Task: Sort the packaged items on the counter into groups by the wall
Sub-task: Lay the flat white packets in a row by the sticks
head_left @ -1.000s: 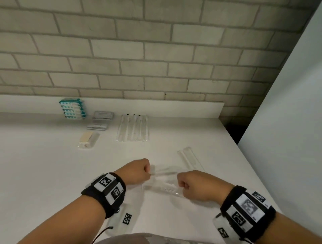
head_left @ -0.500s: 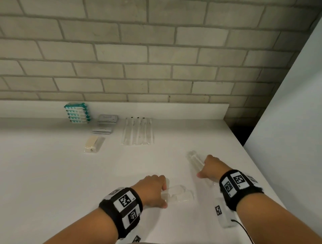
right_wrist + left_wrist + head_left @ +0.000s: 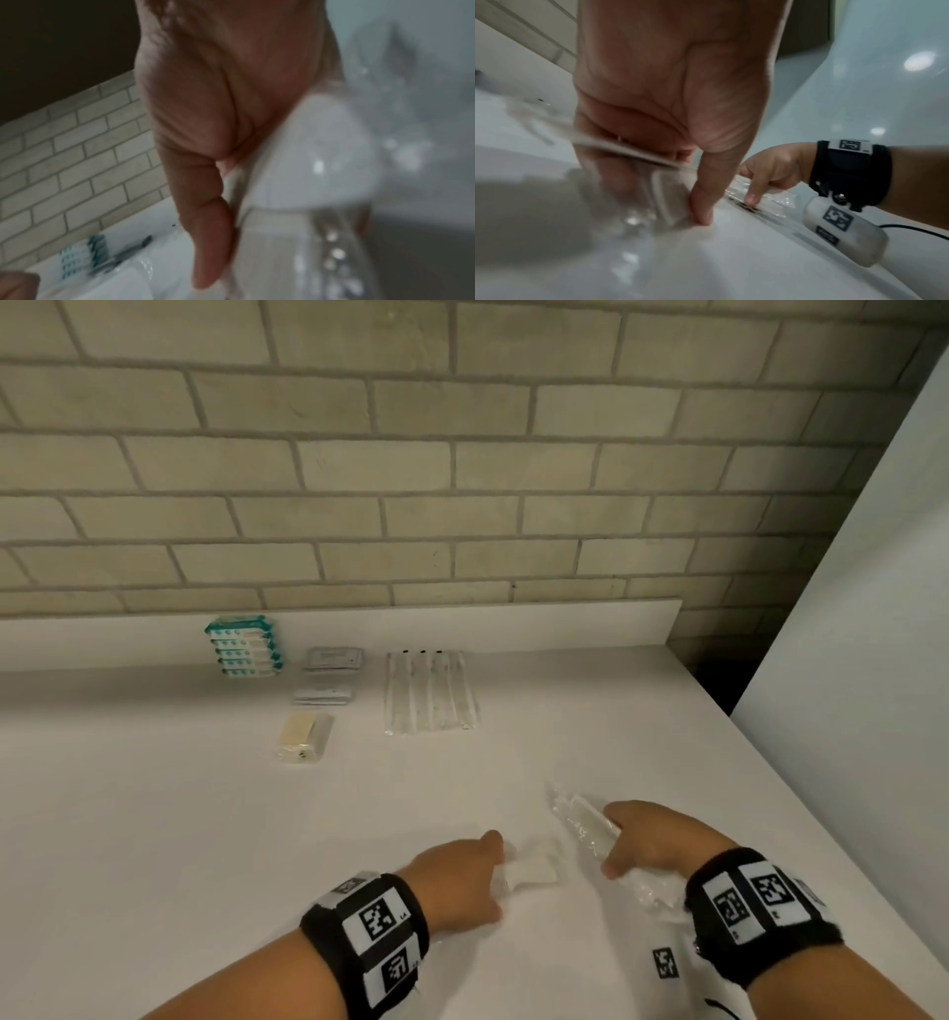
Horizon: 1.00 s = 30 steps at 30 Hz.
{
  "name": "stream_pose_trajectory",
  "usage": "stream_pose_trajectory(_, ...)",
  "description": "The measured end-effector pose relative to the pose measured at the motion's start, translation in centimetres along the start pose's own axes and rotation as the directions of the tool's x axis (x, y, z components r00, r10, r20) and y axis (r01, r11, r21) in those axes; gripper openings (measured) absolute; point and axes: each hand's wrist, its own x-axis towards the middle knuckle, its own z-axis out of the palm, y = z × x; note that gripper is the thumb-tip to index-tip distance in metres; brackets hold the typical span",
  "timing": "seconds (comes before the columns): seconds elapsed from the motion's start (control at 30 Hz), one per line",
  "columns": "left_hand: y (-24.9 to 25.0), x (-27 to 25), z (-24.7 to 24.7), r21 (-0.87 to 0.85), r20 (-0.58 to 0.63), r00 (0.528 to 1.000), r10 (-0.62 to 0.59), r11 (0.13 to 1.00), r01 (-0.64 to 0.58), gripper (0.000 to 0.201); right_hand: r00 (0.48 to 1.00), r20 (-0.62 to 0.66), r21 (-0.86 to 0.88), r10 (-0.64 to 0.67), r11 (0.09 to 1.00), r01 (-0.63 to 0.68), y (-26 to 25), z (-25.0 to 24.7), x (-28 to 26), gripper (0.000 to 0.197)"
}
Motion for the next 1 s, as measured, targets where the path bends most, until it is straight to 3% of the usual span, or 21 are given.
stream_pose_trajectory(0.07,-1.0,-0.1,-0.8,-0.071,-0.074,0.997,-0.009,0.997,0.004,0.048,0.999,-0.052,0.070,-0.015,0.997,0.019,-0.6,-0.5,-0.4,0.058)
stream_pose_trajectory(0.13,-1.5,0.0,-2.0,-0.264,-0.194,0.979,-0.055,0.965,0.001,0.046,0.985,-0.171,0.136,0.016,0.991,0.007,-1.0,-1.6,-0.4,0.064)
stream_pose_trajectory(0.2,-1.1,0.1,-3.2,-0.491,-0.297,0.949,-0.105,0.869,-0.057,0.045,0.958,-0.284,0.197,0.032,0.980,0.026,-1.1,-2.8,-0.7,0.070)
stream_pose_trajectory(0.27,0.0,0.6,-4.1,-0.611,-0.361,0.925,-0.122,0.780,-0.135,0.044,0.939,-0.344,0.319,-0.020,0.938,0.136,-1.4,-3.8,-1.6,0.067)
stream_pose_trajectory(0.37,2.3,1.8,-5.0,-0.669,-0.415,0.903,-0.107,0.709,-0.224,0.043,0.914,-0.344,0.597,-0.216,0.701,0.390,-2.7,-4.9,-3.6,0.046)
stream_pose_trajectory(0.43,3.8,2.7,-5.2,-0.678,-0.429,0.899,-0.085,0.689,-0.258,0.042,0.876,-0.368,0.701,-0.311,0.526,0.481,-3.1,-5.7,-3.8,0.036)
stream_pose_trajectory(0.5,5.2,3.4,-4.9,-0.703,-0.425,0.902,-0.080,0.656,-0.273,0.043,0.858,-0.413,0.715,-0.306,0.474,0.513,-2.6,-6.5,-3.4,0.032)
stream_pose_trajectory(0.63,7.2,4.8,-3.7,-0.754,-0.414,0.901,-0.125,0.602,-0.263,0.043,0.865,-0.400,0.694,-0.304,0.516,0.502,-0.1,-8.4,-2.1,0.022)
stream_pose_trajectory(0.77,8.4,5.9,-2.5,-0.808,-0.380,0.891,-0.249,0.558,-0.188,0.030,0.878,-0.354,0.703,-0.323,0.527,0.478,2.8,-9.7,-0.6,0.042)
stream_pose_trajectory(0.9,8.7,7.2,-1.7,-0.860,-0.327,0.865,-0.381,0.500,-0.104,0.027,0.903,-0.315,0.635,-0.294,0.642,0.430,4.7,-10.6,0.7,0.019)
stream_pose_trajectory(1.0,8.5,8.3,-1.6,-0.826,-0.339,0.850,-0.402,0.560,-0.065,0.024,0.917,-0.322,0.471,-0.234,0.801,0.370,5.6,-10.9,2.0,0.011)
